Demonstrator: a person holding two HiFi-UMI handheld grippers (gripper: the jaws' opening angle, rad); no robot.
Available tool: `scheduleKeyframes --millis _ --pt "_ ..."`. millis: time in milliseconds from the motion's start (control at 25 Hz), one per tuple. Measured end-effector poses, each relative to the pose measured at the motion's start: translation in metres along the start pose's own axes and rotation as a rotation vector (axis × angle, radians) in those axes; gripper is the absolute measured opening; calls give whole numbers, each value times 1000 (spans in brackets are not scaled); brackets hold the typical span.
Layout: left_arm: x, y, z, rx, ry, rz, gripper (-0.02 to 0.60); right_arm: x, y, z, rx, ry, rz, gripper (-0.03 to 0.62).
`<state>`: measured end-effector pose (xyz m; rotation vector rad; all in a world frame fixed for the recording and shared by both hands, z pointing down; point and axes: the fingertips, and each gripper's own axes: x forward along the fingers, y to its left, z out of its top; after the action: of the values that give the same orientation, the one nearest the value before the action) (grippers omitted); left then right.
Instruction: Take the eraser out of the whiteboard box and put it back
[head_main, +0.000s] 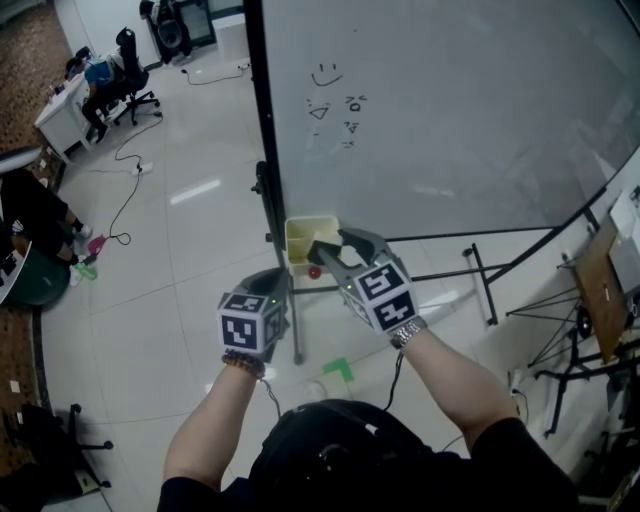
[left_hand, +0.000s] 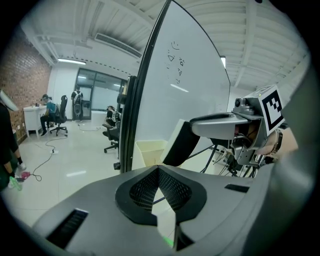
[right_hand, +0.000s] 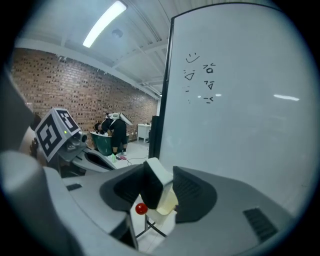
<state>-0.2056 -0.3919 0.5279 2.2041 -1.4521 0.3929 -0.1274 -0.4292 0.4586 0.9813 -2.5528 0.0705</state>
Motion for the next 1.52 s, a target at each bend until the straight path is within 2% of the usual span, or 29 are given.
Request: scheduleKeyframes --millis 240,720,1520 --pt "-12 -23 3 16 -13 1 0 -27 1 4 -2 -32 -13 206" --pt "-38 -74 -15 31 -25 5 0 -86 17 -7 -2 -58 0 201" --pt "-90 -158 -63 44 -34 35 0 -183 55 -46 0 -71 47 196"
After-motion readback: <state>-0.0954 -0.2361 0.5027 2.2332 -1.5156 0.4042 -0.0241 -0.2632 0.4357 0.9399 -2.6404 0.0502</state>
